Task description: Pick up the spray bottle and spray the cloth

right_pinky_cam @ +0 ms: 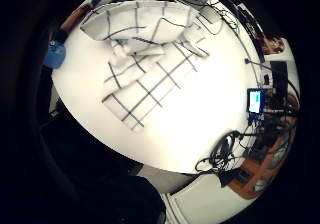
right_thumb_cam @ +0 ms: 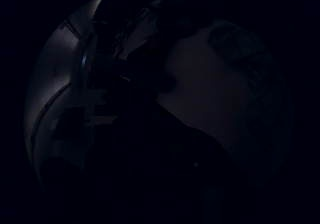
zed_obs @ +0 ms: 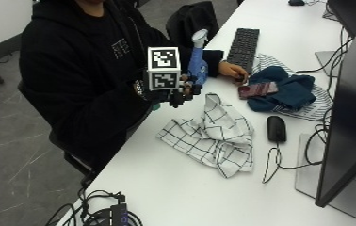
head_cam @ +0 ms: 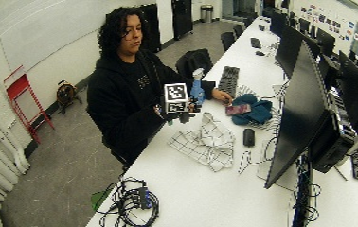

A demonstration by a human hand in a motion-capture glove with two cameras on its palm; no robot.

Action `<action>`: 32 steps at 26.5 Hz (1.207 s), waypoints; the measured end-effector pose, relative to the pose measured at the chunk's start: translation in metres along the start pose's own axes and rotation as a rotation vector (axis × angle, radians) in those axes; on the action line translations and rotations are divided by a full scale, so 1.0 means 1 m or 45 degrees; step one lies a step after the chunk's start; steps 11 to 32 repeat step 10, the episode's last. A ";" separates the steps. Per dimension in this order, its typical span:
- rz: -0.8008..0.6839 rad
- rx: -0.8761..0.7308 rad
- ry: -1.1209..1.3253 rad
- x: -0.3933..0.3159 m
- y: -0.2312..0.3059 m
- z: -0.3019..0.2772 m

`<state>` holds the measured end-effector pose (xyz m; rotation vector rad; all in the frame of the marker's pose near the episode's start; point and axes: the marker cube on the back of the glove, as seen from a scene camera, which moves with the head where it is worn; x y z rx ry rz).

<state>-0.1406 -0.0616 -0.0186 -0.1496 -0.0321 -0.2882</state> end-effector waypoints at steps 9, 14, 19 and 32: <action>0.113 0.086 0.185 0.003 0.023 -0.002; 0.112 0.087 0.184 0.003 0.023 -0.002; 0.112 0.087 0.184 0.003 0.023 -0.002; 0.112 0.087 0.184 0.003 0.023 -0.002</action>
